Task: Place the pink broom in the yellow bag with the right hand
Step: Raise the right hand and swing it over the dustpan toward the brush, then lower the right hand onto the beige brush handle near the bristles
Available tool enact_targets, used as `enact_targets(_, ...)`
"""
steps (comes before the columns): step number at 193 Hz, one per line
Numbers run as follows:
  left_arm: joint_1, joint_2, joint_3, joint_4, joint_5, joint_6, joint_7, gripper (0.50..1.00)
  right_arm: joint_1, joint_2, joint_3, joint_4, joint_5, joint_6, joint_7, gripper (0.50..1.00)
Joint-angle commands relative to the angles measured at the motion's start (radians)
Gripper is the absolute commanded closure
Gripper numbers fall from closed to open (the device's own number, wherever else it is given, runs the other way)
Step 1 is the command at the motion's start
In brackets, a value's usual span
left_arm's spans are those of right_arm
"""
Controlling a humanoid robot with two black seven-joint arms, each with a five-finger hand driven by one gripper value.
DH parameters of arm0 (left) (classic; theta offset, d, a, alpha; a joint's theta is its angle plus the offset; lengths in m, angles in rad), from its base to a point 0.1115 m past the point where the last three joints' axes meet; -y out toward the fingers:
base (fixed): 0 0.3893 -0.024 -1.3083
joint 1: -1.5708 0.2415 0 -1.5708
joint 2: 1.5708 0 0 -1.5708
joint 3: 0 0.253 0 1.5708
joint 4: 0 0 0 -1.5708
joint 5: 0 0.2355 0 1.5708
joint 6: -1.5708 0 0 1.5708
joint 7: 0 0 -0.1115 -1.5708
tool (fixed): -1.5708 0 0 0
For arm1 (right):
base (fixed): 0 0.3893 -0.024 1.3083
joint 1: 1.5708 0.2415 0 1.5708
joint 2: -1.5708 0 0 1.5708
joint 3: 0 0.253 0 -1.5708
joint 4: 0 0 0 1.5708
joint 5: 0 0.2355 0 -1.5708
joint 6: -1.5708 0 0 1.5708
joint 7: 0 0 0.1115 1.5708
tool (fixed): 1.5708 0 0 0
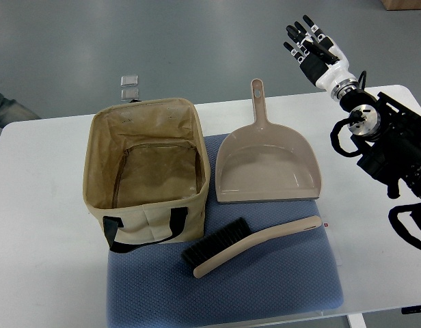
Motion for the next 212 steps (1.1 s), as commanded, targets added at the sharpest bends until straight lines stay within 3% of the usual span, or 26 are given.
enact_targets(1, 0.000, 0.000, 0.000, -0.013, 0.002, 0.000, 0.002, 0.500, 0.060, -0.022, -0.070, 0.007, -0.124, 0.002, -0.002, 0.515)
enact_targets(20, 0.000, 0.000, 0.002, -0.022, 0.000, 0.000, 0.000, 0.500, 0.105, -0.052, -0.151, 0.058, -0.251, 0.000, -0.005, 0.515)
enact_targets(45, -0.001, 0.000, 0.003, -0.022, 0.002, 0.000, 0.000, 0.500, 0.125, -0.132, -0.245, 0.202, -0.418, -0.012, -0.019, 0.515)
enact_targets(75, -0.001, 0.000, 0.003, -0.022, 0.002, 0.000, 0.002, 0.500, 0.125, -0.305, -0.297, 0.496, -0.659, -0.052, -0.023, 0.515)
enact_targets(131, -0.005, 0.000, 0.006, -0.029, 0.005, -0.002, 0.008, 0.500, 0.152, -0.606, -0.375, 0.990, -1.139, -0.049, -0.083, 0.517)
enact_targets(181, -0.006, 0.000, 0.005, -0.028, 0.005, -0.002, 0.009, 0.500, 0.220, -0.850, -0.499, 1.357, -1.149, -0.014, -0.171, 0.517)
enact_targets(212, -0.006, 0.000, 0.005, -0.026, 0.003, -0.002, 0.011, 0.500, 0.215, -0.942, -0.536, 1.498, -1.074, -0.014, -0.209, 0.517)
